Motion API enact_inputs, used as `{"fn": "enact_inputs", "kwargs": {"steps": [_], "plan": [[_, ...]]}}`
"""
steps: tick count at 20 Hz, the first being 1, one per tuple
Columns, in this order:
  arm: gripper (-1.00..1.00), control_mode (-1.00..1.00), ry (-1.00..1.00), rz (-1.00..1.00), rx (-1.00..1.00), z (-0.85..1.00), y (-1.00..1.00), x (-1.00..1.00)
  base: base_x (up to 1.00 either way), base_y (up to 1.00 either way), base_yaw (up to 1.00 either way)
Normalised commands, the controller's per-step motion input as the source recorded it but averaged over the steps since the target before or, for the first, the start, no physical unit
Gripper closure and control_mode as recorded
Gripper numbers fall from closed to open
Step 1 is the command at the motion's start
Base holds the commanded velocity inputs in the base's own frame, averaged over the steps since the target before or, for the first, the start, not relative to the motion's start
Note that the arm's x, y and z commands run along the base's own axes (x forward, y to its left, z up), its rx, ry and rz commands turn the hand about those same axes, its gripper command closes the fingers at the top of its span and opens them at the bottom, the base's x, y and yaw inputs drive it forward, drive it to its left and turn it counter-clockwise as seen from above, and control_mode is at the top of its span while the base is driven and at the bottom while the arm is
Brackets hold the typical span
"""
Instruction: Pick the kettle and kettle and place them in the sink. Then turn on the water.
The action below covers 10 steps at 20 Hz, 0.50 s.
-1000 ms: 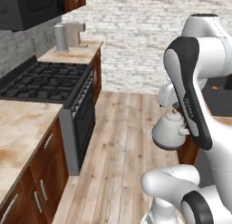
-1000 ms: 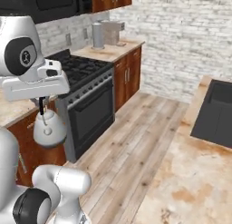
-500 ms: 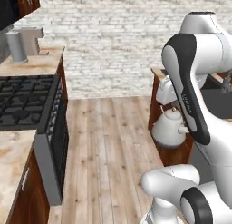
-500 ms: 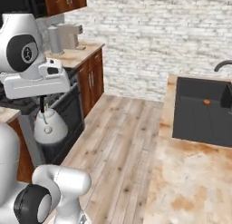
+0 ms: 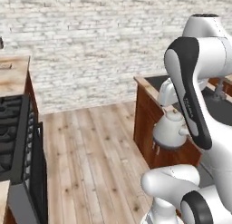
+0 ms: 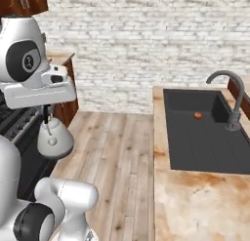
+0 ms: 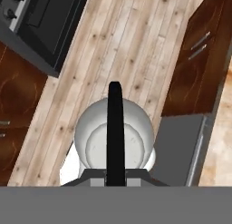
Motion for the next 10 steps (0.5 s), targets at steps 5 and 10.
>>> {"fn": "enact_inputs", "kwargs": {"steps": [5, 10], "plan": [[1.0, 1.0, 0.0, 0.0, 0.0, 0.0, 0.0, 0.0, 1.0, 0.53, -0.15], [1.0, 1.0, 0.0, 0.0, 0.0, 0.0, 0.0, 0.0, 1.0, 0.33, -0.17]]}}
